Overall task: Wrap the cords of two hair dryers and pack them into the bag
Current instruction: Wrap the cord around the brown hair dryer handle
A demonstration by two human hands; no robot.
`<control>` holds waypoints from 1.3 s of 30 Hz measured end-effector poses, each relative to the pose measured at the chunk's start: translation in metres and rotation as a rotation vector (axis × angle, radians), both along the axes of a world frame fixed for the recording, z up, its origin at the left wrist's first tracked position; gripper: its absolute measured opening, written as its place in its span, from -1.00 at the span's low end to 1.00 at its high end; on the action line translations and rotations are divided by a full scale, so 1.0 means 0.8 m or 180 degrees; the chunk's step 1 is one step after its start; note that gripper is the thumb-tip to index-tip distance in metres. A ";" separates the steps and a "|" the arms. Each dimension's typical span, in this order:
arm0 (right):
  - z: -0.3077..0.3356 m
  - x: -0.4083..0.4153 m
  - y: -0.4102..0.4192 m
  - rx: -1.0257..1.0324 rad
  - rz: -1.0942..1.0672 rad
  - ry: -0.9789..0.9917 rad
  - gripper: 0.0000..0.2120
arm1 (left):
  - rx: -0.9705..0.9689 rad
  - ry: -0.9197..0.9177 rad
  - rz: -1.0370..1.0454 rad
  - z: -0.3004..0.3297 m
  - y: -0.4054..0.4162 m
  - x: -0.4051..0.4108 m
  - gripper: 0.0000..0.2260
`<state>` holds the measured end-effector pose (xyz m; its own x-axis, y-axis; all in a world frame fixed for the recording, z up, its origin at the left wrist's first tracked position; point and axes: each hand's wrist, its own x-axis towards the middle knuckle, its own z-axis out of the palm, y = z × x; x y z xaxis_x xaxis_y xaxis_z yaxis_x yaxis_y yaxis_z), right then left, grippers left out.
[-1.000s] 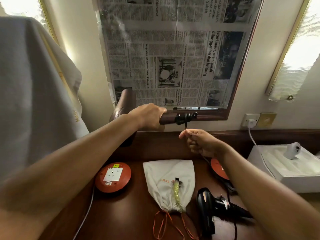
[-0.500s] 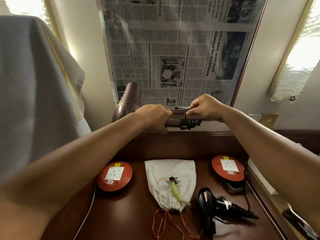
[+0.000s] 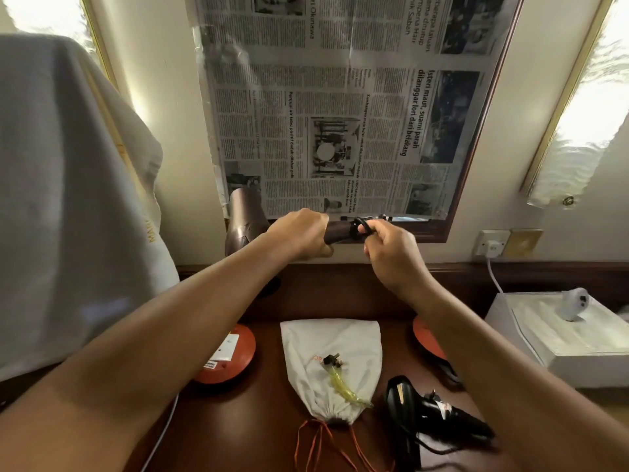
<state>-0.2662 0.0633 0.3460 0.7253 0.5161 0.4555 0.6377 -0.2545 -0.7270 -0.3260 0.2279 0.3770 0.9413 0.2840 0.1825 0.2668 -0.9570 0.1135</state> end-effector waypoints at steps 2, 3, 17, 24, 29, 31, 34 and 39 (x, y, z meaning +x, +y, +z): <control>-0.017 -0.004 -0.001 0.0205 0.0154 0.0476 -0.79 | -0.0024 0.0041 0.0002 0.000 -0.001 0.002 -0.70; -0.023 -0.006 -0.002 0.0334 0.0265 0.0751 -0.80 | -0.0015 0.0073 -0.0006 0.000 0.000 0.003 -0.70; -0.111 -0.001 -0.006 0.1414 0.1891 0.3401 -0.73 | -0.0283 0.0030 -0.0200 0.015 0.006 0.001 -0.80; -0.084 0.045 0.011 0.0281 0.0908 0.1883 -0.71 | -0.0007 0.0184 -0.0548 0.017 -0.003 -0.007 -0.77; -0.032 0.088 0.002 -0.0778 0.0483 0.0846 -0.80 | 0.0283 0.0343 -0.0644 0.018 -0.003 -0.013 -0.75; -0.008 0.103 0.000 -0.1255 0.0516 0.0154 -0.77 | 0.0462 0.0378 -0.0643 0.018 -0.005 -0.013 -0.75; 0.029 0.103 0.004 -0.1600 0.0327 -0.0185 -0.77 | 0.0822 0.0453 -0.0637 0.014 -0.009 -0.011 -0.70; 0.060 0.076 0.008 -0.1454 0.0124 -0.0963 -0.70 | 0.0815 0.0474 -0.0507 -0.002 -0.006 -0.008 -0.67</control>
<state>-0.2056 0.0700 0.3941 0.5730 0.7342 0.3642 0.8165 -0.4732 -0.3308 -0.3320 0.2232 0.3752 0.9919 0.0939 0.0860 0.1071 -0.9804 -0.1651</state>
